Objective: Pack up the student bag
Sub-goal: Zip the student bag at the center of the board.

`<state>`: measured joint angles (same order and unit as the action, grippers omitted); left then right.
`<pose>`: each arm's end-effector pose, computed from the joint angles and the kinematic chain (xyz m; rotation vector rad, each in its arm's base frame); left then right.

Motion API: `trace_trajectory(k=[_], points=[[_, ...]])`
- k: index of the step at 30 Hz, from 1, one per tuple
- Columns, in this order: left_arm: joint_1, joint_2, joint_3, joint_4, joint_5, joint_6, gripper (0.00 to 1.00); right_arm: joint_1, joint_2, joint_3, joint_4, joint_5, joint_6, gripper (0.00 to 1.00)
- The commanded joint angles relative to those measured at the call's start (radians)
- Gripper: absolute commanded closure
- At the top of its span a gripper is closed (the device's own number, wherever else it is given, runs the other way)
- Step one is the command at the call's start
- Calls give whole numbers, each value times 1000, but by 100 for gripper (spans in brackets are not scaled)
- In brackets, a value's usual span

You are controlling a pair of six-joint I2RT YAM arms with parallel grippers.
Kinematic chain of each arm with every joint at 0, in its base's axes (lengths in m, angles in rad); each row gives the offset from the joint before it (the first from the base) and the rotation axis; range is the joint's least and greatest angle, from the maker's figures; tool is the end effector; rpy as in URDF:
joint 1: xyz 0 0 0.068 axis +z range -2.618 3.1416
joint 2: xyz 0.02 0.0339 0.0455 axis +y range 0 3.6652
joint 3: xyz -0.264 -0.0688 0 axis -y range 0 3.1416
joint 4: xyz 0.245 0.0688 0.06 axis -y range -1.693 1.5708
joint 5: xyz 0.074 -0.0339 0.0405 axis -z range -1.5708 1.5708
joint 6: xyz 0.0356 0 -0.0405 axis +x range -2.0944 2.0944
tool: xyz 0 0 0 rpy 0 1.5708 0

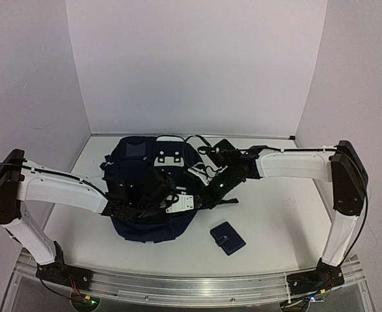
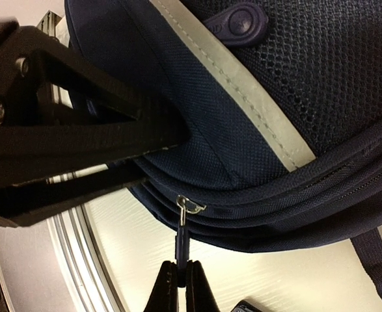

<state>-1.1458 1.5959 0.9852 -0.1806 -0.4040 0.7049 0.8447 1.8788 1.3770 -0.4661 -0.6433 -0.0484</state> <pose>0.1516 -0.3010 0.2102 1.7123 1.5304 0.2518 0.2508 0.3146 0.2154 -1.3729 2.2403 1.1178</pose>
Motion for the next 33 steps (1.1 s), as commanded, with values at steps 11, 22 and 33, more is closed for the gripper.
trace_trajectory(k=[11, 22, 33], points=[[1, -142, -48, -25, -8, -68, 100, -65, -88, -6, 24, 82, -31, 100], [0, -210, -87, -80, 89, -90, 100, -147, 8, 106, 26, 207, -55, 100], [0, -217, -88, -116, 162, -127, 100, -170, 133, 203, 26, 230, -51, 100]])
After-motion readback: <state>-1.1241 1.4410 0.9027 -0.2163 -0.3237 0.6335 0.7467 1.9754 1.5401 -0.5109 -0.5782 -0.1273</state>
